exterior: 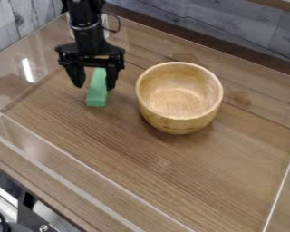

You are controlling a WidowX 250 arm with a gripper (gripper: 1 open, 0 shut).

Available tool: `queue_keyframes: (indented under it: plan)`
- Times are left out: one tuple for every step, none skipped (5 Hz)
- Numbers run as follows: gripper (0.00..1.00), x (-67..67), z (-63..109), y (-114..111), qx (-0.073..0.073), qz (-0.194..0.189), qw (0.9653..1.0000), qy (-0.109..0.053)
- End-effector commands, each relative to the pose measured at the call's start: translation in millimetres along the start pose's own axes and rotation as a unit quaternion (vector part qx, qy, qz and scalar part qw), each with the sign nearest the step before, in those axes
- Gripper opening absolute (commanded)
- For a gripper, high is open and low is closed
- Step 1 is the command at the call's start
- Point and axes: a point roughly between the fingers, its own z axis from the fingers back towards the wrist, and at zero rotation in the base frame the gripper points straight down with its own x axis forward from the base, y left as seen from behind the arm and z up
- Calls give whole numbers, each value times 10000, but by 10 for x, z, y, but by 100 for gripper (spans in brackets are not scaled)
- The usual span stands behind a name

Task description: Put green stick into wooden bowl

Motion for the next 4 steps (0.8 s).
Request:
queue_keyframes:
  plan:
    - [100,162,116,-26,3,13,9995,-308]
    - [100,203,138,-32,0,21,9995,-326]
    - [100,190,172,-39,3,1,9995,-325]
    - [100,170,204,-48,8,-24,9995,-318]
